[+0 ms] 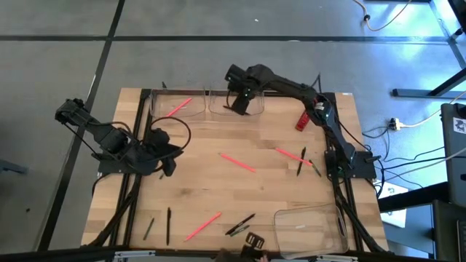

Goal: Sort crayons/erasers/pens/pencils in bins
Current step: Put the green crayon into the bottom transparent bin

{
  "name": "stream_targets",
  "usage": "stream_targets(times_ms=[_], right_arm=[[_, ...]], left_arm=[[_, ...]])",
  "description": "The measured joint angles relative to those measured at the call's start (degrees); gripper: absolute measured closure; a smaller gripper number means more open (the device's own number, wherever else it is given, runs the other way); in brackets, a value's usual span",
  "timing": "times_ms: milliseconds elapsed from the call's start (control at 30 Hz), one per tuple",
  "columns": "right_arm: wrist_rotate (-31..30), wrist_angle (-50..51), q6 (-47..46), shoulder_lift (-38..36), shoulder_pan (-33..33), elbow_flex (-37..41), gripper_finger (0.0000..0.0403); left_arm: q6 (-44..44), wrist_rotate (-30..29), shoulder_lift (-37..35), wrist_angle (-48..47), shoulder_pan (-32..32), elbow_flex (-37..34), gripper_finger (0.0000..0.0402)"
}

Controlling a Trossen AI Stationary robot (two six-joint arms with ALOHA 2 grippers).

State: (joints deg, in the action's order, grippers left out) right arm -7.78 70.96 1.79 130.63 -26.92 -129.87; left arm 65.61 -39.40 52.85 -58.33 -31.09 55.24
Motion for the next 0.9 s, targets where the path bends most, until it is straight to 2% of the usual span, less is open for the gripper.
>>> stream_targets(times_ms=[133, 233, 333, 700, 900], right_arm=[[1.4, 0.7, 0.1, -2.9, 3.0, -5.2, 0.0246], [5.4, -2.5, 0.2, -7.8, 5.7, -3.7, 0.0246], [9.3, -2.9, 1.7, -11.9, 8.8, -3.7, 0.0246], [16.0, -4.7, 4.8, -20.0, 21.1, -3.6, 0.0246], [16.9, -5.9, 4.9, -22.1, 26.1, -3.6, 0.0246]], left_arm=[[13.8, 4.7, 0.0, -8.1, 0.0, 0.0, 0.0321], [23.1, 7.7, 0.1, -12.9, 0.0, 0.0, 0.0321], [28.6, 11.0, 0.8, -15.4, 0.0, 0.0, 0.0321], [36.1, 16.3, 7.6, -16.9, 0.2, 0.0, 0.0321], [37.7, 23.5, 10.3, -16.0, 3.0, -4.0, 0.0321]])
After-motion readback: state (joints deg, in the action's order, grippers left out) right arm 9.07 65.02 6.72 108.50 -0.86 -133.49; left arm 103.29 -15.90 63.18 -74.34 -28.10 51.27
